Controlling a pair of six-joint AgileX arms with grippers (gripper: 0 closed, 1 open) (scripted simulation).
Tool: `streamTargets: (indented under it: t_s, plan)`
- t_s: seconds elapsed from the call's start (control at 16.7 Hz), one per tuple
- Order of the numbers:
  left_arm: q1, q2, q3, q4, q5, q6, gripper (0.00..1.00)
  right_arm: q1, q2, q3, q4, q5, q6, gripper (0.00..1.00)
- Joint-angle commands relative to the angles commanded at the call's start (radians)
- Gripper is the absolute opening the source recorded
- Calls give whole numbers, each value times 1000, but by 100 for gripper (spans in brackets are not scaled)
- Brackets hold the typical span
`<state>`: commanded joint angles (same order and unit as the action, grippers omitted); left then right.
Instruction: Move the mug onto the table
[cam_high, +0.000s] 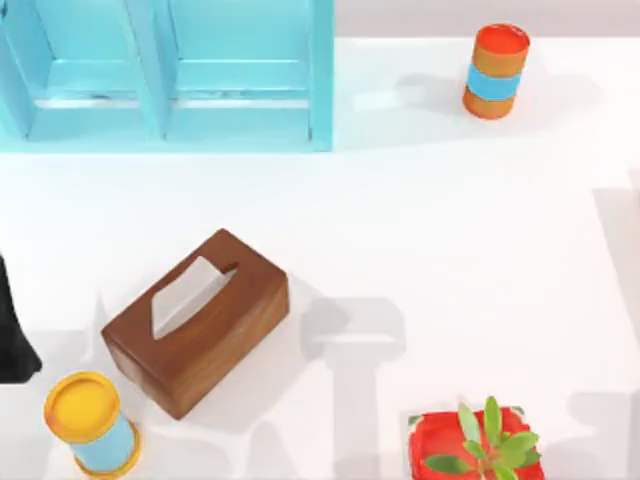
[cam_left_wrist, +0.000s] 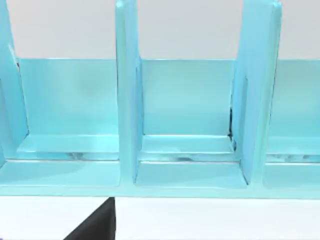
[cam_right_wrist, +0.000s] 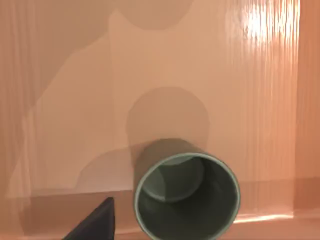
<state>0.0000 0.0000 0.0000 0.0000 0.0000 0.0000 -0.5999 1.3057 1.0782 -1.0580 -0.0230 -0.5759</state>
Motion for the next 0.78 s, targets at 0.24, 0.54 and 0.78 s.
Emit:
streamTargets:
  t_s: [0.24, 0.54, 0.78]
  plan:
    - [0, 0, 0, 0, 0, 0, 100, -88, 196, 135, -176, 17, -101, 100]
    - [0, 0, 0, 0, 0, 0, 100, -108, 236, 163, -215, 22, -123, 100]
    - [0, 0, 0, 0, 0, 0, 100, -104, 237, 146, -197, 21, -120, 100]
